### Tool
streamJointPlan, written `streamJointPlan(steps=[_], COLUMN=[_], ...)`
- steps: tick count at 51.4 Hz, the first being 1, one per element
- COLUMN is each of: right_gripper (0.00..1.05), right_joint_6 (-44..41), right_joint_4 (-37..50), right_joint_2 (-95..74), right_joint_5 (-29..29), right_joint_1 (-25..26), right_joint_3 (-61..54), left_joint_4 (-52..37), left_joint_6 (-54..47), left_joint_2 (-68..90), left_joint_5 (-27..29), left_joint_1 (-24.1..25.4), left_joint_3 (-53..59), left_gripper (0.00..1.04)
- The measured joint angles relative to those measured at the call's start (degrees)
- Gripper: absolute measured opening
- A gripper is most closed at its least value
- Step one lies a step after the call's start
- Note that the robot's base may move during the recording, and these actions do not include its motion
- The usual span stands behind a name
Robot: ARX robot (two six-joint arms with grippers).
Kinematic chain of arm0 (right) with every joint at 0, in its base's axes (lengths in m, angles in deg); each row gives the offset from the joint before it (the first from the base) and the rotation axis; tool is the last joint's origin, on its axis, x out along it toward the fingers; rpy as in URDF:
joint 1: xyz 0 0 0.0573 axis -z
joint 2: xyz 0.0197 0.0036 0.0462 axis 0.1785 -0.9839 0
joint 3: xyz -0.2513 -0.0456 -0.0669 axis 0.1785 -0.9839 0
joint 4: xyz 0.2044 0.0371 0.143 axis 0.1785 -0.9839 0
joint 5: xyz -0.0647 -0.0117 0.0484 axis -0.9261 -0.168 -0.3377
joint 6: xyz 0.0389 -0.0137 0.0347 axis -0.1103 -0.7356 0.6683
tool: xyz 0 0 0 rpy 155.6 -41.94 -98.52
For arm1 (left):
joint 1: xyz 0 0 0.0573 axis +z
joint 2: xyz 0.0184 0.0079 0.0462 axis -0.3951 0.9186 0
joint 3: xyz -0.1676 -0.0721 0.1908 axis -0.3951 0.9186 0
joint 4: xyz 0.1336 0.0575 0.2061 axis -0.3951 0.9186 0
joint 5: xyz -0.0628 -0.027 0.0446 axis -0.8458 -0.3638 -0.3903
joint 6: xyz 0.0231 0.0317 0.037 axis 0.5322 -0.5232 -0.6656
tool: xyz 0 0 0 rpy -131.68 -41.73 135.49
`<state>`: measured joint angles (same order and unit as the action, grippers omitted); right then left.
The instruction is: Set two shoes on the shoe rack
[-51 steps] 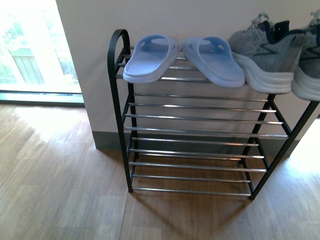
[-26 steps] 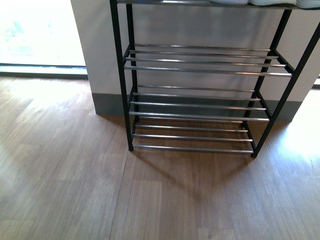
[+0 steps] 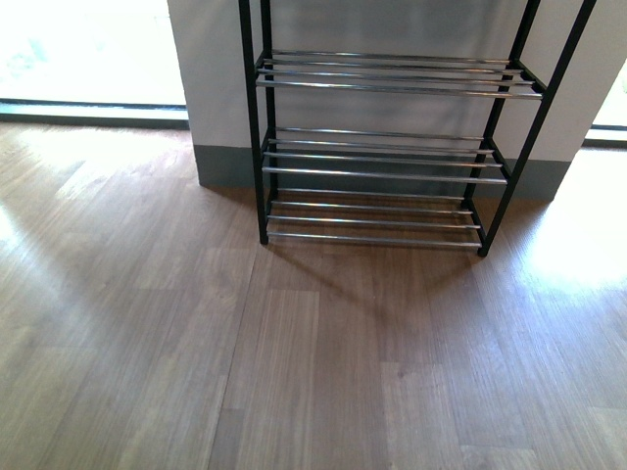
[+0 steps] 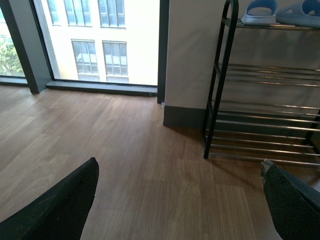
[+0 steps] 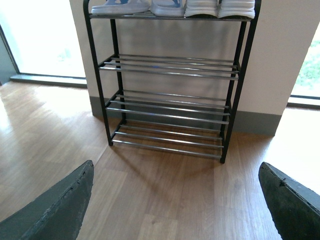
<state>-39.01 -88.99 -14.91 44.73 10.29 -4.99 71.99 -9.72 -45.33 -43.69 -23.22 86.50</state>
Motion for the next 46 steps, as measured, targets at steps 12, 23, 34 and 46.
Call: streamJointPlan(steps=[12,23,34,46], right_gripper=[0.96,0.96,0.96,0.96], right_joint_6=[0.0,0.0,0.0,0.0], right_joint_4=[0.0,0.0,0.0,0.0], right_joint_2=[0.0,0.0,0.0,0.0], right_joint_5=[0.0,0.0,0.0,0.0], right_joint_1=[0.0,0.0,0.0,0.0], right_joint_3=[0.0,0.0,0.0,0.0], left_joint_4=[0.0,0.0,0.0,0.0], left_joint_6=[0.0,0.0,0.0,0.0], left_joint_2=[0.0,0.0,0.0,0.0], left_joint_5=[0.0,0.0,0.0,0.0], left_joint_1=[0.0,0.0,0.0,0.0], left_joint_3=[0.0,0.0,0.0,0.0], left_gripper=[0.95,0.95,0.95,0.95])
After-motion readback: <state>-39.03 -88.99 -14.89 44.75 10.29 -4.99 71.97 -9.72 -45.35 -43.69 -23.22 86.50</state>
